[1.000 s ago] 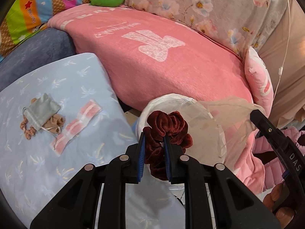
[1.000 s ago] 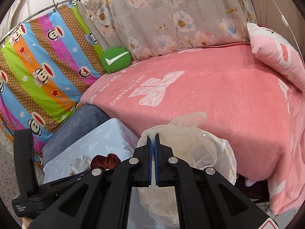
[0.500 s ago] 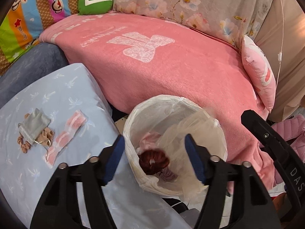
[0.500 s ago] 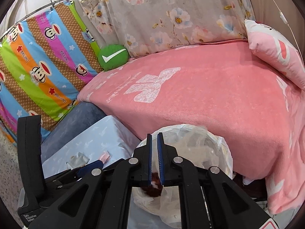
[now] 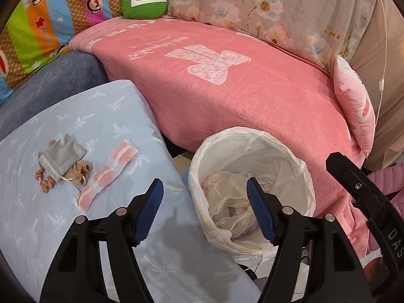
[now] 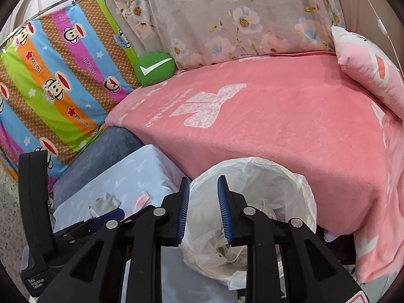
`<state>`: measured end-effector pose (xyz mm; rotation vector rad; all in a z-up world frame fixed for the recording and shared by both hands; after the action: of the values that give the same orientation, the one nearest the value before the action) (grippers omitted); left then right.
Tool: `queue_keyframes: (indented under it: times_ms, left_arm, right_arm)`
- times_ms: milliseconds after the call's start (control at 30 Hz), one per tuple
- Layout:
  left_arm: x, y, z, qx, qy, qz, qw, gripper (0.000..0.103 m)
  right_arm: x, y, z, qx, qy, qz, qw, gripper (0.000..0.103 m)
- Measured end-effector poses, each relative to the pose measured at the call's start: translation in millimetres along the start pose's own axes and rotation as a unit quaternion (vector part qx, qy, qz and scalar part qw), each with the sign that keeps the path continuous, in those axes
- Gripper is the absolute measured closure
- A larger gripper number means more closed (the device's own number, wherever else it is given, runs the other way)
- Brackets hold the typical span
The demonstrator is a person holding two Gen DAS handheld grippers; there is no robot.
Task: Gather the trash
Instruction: 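Move both tools back toward the grey pouch and beaded bracelet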
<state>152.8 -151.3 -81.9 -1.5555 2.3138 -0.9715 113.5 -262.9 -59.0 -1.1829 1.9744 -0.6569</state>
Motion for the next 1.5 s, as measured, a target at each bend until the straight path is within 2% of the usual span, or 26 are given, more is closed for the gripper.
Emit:
queue_keyframes:
  times_ms: [300, 833, 967, 1200, 1500]
  left_arm:
    - [-26, 5, -6, 0.002, -0.01, -0.026, 0.9996, 0.038]
    - [-91, 27, -14, -0.005, -0.039, -0.083, 0.9957, 0.036]
    - [-118, 35, -18, -0.007, -0.048, -0.112, 0.9925, 0.027]
    - [-171, 52, -25, -0.008, -0.074, -0.156, 0.985, 0.027]
    - [-250, 67, -35, -0.006, -0.122, -0.213, 0.9695, 0.027]
  right_arm:
    - [-22, 14, 9, -0.019, -0.009, -0.021, 1.0, 0.078]
    - [-81, 49, 27, -0.055, -0.029, -0.068, 0.996, 0.066]
    - [-97, 61, 34, -0.068, -0.035, -0.08, 0.994, 0.065]
    - [-130, 85, 47, -0.093, -0.049, -0.107, 0.989, 0.065]
    - [-181, 110, 75, -0.123, -0.075, -0.14, 0.98, 0.065]
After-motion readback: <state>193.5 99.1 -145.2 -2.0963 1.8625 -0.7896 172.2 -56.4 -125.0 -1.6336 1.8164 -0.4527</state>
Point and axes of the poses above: each gripper's, at about its wrist camera, not at the fingertips, and z roughly the way its jaws point, x to its right, y to its underside, the point moved 10 cm from there along z, roughly the way its jaws point, and after that the axes turned 1 degree about y, right-handed, at the moved point
